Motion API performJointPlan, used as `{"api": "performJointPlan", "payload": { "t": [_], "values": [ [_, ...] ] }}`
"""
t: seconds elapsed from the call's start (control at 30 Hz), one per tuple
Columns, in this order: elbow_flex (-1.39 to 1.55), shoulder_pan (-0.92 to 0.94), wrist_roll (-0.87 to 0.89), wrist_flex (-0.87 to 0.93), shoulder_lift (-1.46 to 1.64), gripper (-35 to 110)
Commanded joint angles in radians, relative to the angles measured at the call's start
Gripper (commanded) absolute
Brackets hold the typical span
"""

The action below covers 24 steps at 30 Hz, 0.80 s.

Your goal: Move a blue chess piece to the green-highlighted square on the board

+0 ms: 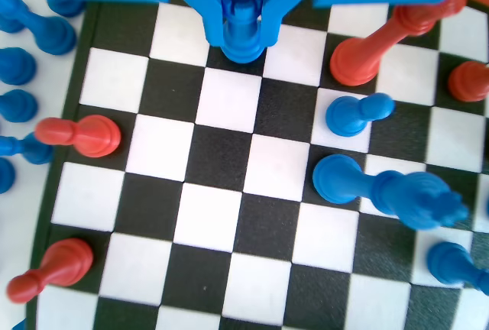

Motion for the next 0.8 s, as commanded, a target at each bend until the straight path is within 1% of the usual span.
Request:
{"api": "performJointPlan", "payload": {
  "t": [0.0,0.07,0.13,0.27,0.6,0.77],
  "values": [
    [-0.002,-0.018,0.006,0.005,0.138,8],
    [-0.002,-0.020,0.012,0.002,0.147,10],
    [-0.002,-0.021,0.008,0.008,0.156,15],
    [-0.005,-0.025,-0.014,0.032,0.181,19],
    [0.012,-0.017,-0.048,0.101,0.298,18],
    [0.054,-0.017,-0.052,0.187,0.443,12]
  ]
}}
